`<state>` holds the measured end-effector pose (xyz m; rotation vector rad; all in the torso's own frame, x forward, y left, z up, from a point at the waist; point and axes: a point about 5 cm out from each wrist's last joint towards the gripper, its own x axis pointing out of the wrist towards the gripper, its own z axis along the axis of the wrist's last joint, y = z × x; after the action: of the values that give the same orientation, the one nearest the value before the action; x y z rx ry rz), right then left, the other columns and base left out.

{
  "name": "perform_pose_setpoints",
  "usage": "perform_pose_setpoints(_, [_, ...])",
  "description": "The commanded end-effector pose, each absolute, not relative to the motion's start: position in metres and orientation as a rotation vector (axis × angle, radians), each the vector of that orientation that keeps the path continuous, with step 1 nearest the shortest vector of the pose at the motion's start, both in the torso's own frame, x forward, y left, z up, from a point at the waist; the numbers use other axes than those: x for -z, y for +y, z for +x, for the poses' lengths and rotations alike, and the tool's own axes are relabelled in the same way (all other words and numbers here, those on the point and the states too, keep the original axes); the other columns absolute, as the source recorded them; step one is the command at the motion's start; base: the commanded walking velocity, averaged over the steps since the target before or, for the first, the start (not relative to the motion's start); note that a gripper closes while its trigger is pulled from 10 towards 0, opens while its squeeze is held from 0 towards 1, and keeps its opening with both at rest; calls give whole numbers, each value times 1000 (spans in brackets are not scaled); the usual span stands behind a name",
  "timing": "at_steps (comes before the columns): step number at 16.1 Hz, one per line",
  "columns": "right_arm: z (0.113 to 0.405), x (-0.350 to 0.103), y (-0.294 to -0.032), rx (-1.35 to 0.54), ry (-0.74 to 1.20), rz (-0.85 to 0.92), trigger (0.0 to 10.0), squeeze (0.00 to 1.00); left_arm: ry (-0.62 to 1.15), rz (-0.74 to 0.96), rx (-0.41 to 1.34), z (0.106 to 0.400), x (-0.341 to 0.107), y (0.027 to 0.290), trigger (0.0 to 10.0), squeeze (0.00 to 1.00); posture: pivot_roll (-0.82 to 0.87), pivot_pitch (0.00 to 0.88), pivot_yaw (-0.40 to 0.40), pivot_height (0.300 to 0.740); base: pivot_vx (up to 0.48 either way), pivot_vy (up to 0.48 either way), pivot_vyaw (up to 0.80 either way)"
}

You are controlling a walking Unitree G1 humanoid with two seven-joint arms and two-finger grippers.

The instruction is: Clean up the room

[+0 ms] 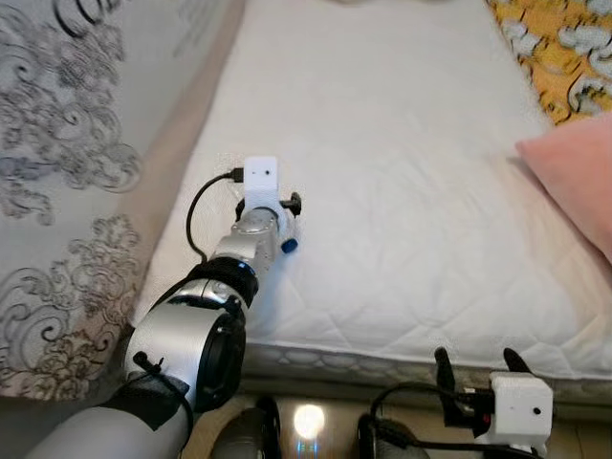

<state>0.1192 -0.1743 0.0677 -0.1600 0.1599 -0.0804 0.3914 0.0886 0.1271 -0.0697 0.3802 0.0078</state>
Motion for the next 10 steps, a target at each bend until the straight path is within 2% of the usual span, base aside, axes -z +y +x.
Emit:
perform_pose_setpoints(1, [113, -67, -170, 67, 189, -162, 10000, 0, 409, -69, -45, 390, -124, 91, 10000, 0, -256, 287, 38, 740, 0, 0, 0])
perform_pose_setpoints(5, [99, -70, -167, 61, 224, -161, 10000, 0, 445, -99, -128, 388, -118, 102, 10000, 0, -270, 309, 30, 740, 0, 0, 0])
perform_pose_setpoints(10, [97, -70, -164, 55, 239, -157, 10000, 0, 511, -124, -210, 383, -107, 113, 10000, 0, -265, 317, 31, 740, 0, 0, 0])
